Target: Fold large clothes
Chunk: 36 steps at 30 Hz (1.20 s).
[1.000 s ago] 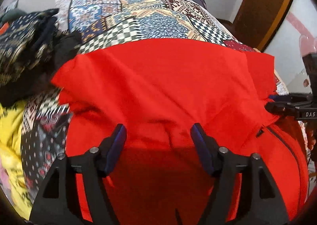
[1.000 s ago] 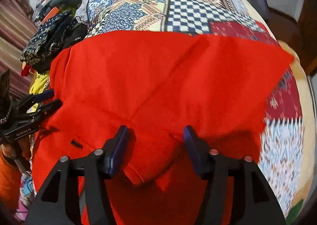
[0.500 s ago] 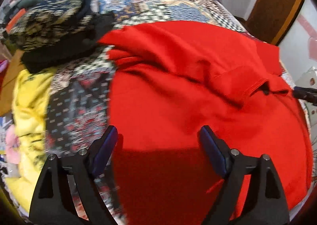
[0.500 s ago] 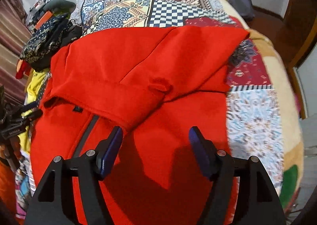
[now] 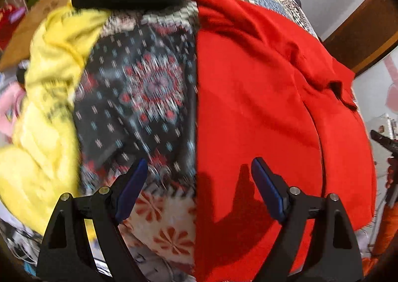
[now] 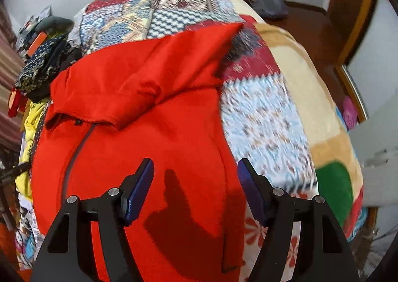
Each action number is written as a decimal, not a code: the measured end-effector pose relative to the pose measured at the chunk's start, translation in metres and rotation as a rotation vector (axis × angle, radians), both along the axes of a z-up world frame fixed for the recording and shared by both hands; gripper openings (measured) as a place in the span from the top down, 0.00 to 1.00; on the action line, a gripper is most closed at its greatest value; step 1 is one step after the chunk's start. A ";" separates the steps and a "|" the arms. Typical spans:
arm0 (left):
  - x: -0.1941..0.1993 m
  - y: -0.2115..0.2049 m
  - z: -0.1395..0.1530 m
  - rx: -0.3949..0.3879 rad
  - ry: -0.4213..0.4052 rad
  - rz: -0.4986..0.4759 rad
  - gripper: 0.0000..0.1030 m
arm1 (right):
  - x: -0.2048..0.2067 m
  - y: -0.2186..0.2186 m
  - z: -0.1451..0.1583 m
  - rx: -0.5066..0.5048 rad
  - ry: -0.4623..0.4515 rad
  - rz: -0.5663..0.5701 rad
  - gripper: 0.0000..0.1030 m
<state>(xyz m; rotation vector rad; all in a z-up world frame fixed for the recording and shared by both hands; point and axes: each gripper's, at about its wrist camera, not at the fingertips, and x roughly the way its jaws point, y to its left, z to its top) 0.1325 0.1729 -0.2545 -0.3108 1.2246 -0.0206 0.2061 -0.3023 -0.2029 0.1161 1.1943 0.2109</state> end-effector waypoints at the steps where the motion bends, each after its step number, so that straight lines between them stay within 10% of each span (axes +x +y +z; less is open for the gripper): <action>1: -0.003 -0.003 -0.002 -0.014 0.006 -0.002 0.18 | -0.003 -0.003 -0.004 0.004 0.013 -0.010 0.36; 10: -0.030 -0.026 -0.016 -0.105 0.014 -0.041 0.29 | -0.027 -0.004 -0.027 -0.002 0.064 0.009 0.36; 16: -0.036 -0.029 -0.013 -0.229 -0.006 -0.059 0.72 | -0.026 -0.005 -0.030 0.062 0.041 -0.002 0.36; 18: -0.029 -0.033 -0.009 -0.230 -0.013 -0.076 0.93 | -0.026 -0.001 -0.030 0.078 0.036 0.007 0.51; 21: -0.023 -0.043 0.003 -0.219 -0.045 -0.106 0.94 | -0.028 0.007 -0.027 0.121 0.038 0.058 0.83; 36: 0.050 -0.028 0.100 -0.197 -0.304 -0.080 0.95 | 0.009 0.017 0.048 0.092 -0.190 0.129 0.88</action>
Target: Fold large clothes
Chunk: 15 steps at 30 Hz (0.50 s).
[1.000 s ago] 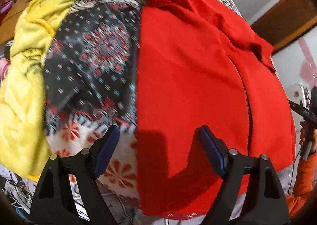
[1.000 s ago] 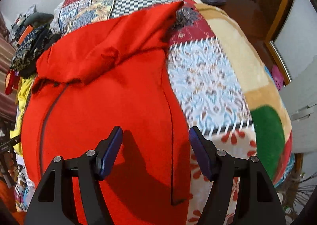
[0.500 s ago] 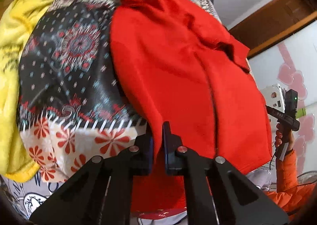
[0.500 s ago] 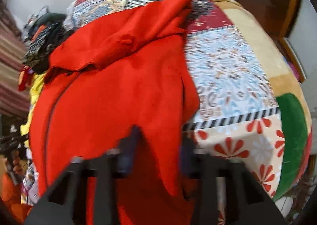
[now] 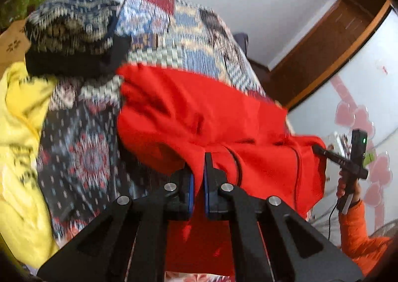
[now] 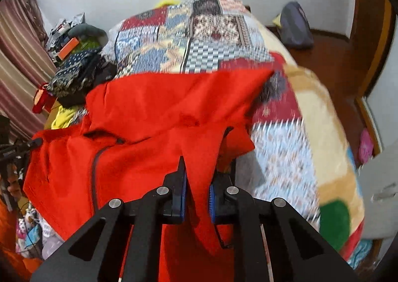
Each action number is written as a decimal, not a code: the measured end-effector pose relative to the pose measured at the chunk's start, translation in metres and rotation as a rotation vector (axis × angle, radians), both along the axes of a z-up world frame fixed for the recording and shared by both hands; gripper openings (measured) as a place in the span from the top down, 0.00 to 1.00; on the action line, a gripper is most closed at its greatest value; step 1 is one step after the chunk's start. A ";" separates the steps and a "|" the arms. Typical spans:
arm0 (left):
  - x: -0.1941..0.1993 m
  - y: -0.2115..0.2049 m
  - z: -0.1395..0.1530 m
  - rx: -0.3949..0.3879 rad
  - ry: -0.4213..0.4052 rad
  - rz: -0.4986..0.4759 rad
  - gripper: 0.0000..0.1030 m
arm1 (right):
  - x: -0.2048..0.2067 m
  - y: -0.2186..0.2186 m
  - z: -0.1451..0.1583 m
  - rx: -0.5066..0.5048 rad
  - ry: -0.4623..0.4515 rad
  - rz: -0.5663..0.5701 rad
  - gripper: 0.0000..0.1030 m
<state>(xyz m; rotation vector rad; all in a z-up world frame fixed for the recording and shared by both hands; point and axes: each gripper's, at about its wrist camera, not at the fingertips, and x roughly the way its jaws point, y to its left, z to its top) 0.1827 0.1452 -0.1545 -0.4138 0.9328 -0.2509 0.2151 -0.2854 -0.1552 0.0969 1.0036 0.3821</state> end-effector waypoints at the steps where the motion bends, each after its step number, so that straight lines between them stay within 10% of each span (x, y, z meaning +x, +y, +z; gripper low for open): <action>1: 0.004 0.004 0.004 0.009 -0.006 0.011 0.96 | 0.007 0.001 0.003 -0.010 -0.014 -0.004 0.88; 7: 0.052 0.022 -0.005 0.070 0.000 0.092 0.96 | 0.052 0.004 -0.002 -0.022 -0.034 -0.047 0.88; 15: 0.095 0.035 -0.086 0.129 0.171 0.152 0.96 | 0.096 0.014 -0.046 -0.053 0.032 -0.069 0.85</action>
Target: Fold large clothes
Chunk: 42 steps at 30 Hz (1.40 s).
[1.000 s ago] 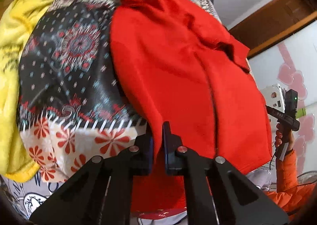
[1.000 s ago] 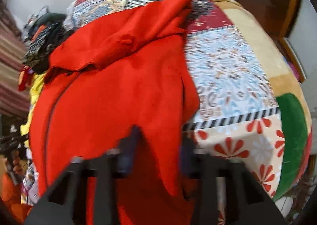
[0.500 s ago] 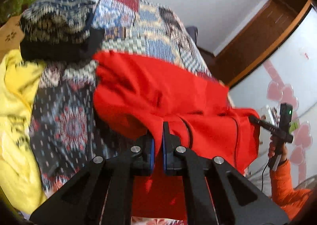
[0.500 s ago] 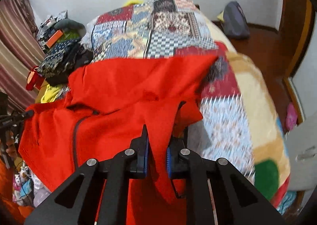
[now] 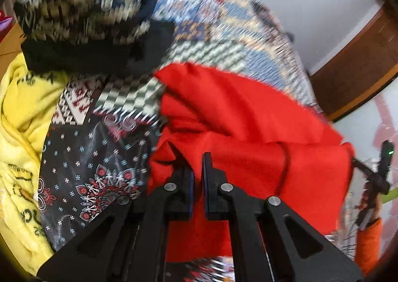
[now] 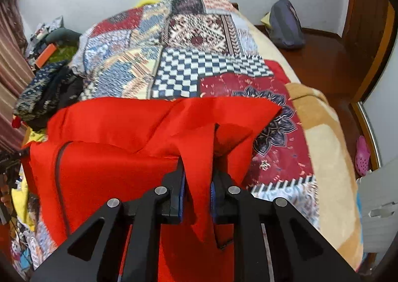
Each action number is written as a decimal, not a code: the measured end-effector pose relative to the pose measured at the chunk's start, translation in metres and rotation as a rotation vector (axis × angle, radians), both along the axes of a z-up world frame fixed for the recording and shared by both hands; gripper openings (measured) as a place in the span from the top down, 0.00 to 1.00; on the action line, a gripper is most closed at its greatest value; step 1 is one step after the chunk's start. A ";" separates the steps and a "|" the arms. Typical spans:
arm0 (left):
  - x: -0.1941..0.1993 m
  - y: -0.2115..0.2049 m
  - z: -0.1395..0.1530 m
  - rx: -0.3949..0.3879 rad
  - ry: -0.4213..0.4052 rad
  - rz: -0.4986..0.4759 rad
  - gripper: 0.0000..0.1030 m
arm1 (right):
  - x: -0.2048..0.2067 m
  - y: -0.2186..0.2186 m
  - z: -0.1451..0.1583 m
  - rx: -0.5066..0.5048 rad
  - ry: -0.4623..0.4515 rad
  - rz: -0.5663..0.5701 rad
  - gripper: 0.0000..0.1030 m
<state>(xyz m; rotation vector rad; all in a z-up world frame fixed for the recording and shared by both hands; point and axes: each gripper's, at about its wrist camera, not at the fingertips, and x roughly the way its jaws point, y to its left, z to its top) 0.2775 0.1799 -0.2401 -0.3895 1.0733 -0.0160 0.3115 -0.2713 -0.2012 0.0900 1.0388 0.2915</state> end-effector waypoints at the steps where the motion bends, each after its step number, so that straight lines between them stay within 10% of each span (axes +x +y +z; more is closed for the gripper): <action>1: 0.001 -0.001 -0.006 0.023 0.014 0.002 0.95 | 0.002 0.001 -0.005 -0.002 0.009 -0.001 0.84; 21: -0.058 0.002 0.022 0.065 0.000 -0.033 0.51 | -0.054 -0.018 0.016 -0.070 0.050 0.006 0.53; 32: -0.081 0.002 -0.032 -0.011 0.101 0.041 0.52 | -0.076 -0.023 -0.034 -0.020 0.191 -0.041 0.51; 42: -0.087 -0.021 -0.012 0.198 0.022 -0.033 0.95 | -0.068 -0.023 -0.044 0.004 0.119 -0.062 0.54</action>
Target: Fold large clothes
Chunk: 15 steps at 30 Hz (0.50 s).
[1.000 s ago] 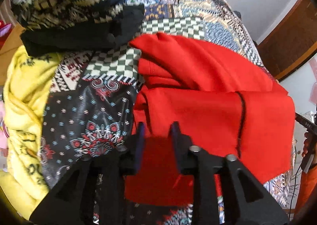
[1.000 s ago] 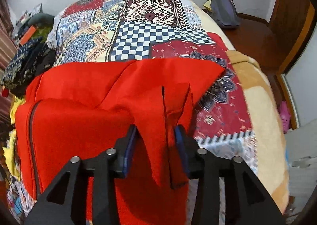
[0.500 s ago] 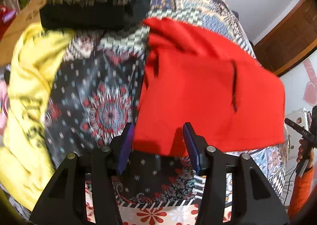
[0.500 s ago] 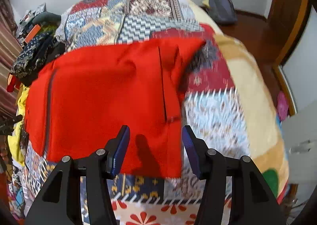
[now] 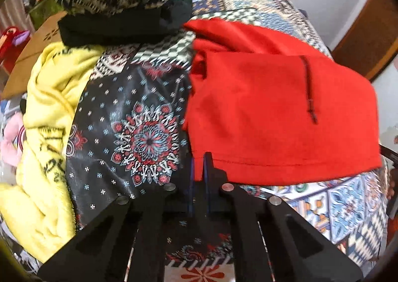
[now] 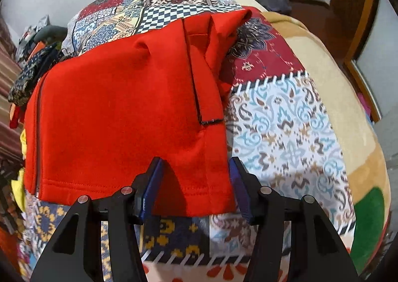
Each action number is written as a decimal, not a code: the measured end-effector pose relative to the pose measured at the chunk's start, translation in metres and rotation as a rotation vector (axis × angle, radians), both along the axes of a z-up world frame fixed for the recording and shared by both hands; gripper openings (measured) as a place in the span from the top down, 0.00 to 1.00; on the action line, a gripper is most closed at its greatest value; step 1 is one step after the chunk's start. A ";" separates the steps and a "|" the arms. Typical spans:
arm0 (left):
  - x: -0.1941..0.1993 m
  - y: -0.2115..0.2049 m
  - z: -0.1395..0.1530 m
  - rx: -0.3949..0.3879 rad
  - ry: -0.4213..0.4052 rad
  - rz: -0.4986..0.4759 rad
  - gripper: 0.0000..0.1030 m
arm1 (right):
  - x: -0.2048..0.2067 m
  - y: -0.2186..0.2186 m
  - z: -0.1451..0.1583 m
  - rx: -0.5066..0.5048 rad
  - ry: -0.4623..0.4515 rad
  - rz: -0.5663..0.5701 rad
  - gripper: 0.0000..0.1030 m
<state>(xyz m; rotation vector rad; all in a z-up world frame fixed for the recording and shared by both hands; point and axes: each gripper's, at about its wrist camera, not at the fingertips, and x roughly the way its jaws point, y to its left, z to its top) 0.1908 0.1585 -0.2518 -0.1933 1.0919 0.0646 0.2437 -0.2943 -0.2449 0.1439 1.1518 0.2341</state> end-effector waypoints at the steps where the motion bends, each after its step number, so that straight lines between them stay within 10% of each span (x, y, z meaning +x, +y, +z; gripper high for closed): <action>1: -0.001 -0.003 0.006 0.016 -0.018 -0.015 0.95 | 0.001 0.002 0.001 -0.020 -0.006 0.005 0.54; 7: -0.004 -0.017 0.043 0.003 -0.106 -0.091 0.96 | 0.006 0.004 -0.003 -0.017 -0.002 0.016 0.55; 11: 0.000 -0.023 0.068 -0.053 -0.169 -0.101 0.97 | 0.002 0.005 -0.001 0.061 0.027 0.026 0.84; 15: 0.011 -0.023 0.094 -0.094 -0.233 -0.100 0.97 | -0.004 0.010 0.017 0.059 -0.001 0.051 0.91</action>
